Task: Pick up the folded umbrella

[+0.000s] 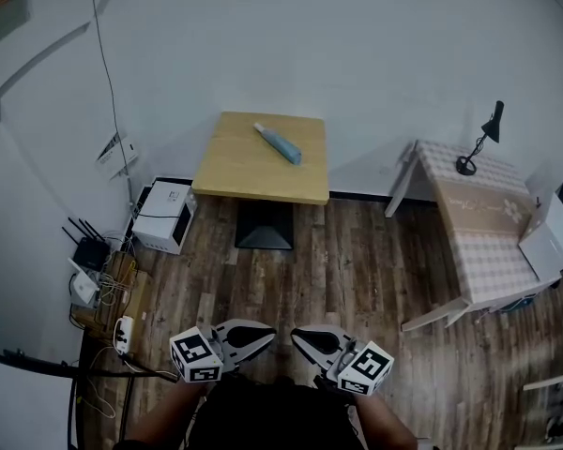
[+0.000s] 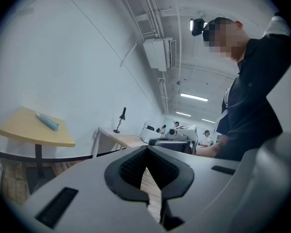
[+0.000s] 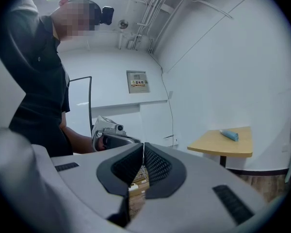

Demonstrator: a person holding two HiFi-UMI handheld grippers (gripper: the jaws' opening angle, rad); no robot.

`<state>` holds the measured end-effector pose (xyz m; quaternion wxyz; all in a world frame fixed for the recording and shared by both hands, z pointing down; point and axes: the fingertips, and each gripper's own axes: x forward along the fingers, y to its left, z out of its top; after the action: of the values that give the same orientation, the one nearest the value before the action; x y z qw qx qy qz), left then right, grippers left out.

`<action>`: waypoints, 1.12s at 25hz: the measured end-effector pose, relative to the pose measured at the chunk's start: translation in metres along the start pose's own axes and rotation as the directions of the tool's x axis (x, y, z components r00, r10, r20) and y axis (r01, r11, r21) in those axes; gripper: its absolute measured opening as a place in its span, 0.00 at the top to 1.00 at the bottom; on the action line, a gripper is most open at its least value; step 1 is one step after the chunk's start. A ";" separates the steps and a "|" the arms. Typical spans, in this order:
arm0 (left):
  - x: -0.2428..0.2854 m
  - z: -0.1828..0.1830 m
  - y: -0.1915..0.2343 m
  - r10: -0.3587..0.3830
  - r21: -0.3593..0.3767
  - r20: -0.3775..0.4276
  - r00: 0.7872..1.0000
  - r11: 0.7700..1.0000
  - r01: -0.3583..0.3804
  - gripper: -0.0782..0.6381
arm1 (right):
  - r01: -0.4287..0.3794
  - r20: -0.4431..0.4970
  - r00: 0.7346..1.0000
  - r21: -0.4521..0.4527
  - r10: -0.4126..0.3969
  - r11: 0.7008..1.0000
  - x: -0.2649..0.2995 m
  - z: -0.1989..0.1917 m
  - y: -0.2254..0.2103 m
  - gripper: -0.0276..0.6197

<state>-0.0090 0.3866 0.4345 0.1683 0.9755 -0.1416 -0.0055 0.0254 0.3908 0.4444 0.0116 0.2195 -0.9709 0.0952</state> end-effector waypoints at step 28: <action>0.017 0.063 0.203 0.029 -0.069 0.040 0.999 0.997 -0.026 0.87 | 0.111 -0.070 0.992 0.069 -0.106 0.991 0.090 0.008 -0.162 0.92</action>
<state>-0.0523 0.1780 0.4427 0.1988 0.9668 -0.1580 -0.0280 0.0140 0.2077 0.4712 0.0406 0.2689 -0.9525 0.1369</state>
